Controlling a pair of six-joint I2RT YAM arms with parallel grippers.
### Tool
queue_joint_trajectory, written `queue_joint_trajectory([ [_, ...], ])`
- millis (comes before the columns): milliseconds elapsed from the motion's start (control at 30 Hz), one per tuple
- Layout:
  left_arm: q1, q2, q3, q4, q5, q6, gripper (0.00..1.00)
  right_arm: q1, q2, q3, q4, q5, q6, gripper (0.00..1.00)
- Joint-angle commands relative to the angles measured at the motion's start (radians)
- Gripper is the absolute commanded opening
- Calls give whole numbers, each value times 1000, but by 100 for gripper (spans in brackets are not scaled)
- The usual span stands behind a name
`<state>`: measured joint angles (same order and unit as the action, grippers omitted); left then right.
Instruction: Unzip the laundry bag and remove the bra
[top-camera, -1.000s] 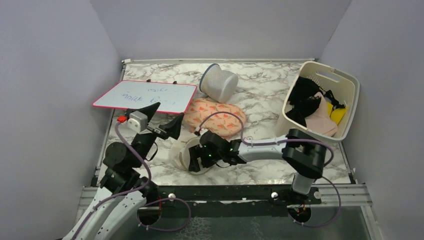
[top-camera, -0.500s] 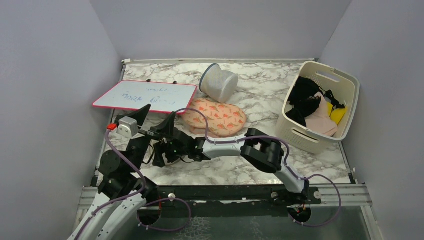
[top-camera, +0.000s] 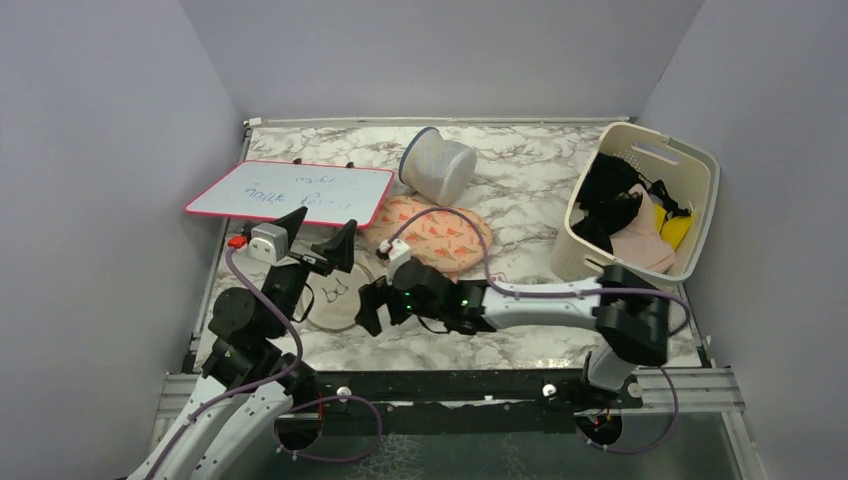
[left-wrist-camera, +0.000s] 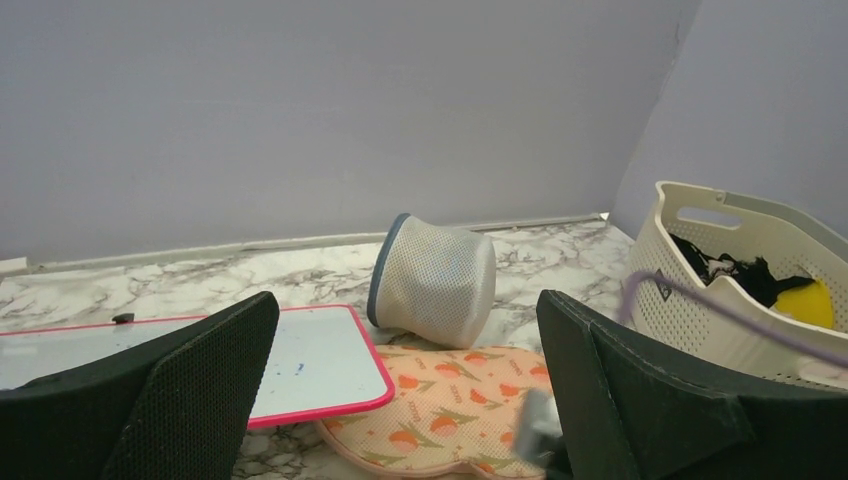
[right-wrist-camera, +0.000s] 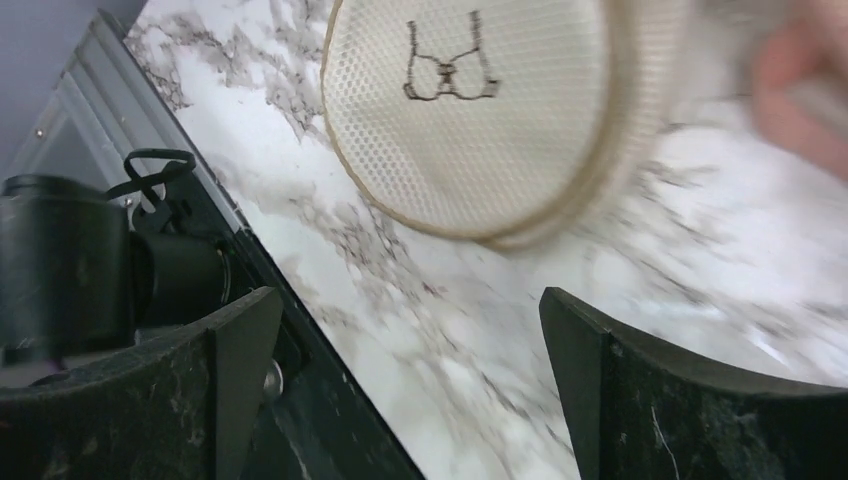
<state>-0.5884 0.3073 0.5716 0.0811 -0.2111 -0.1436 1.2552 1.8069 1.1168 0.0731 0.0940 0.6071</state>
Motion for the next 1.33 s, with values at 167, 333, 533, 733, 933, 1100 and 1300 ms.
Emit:
queue_joint_trajectory([
  [167,8,111,30,-28,-40,25,99,-292,-637,-360,-118,130,-158,100],
  [333,12,220,68,-49,-98,67,99,-499,-920,-283,-372,181,-269,100],
  [533,97,492,310,-107,-38,14,99,-522,-1052,-18,-570,392,-363,100],
  [733,108,585,686,-236,33,-55,99,-521,-1173,186,-599,354,-454,100],
  [933,108,499,765,-229,0,-59,99,-521,-1118,356,-695,351,-519,100],
  [1100,108,464,751,-246,-45,-51,99,-522,-1100,353,-669,357,-541,100],
  [1300,108,459,731,-251,-68,-48,99,-521,-1123,260,-587,368,-548,100],
])
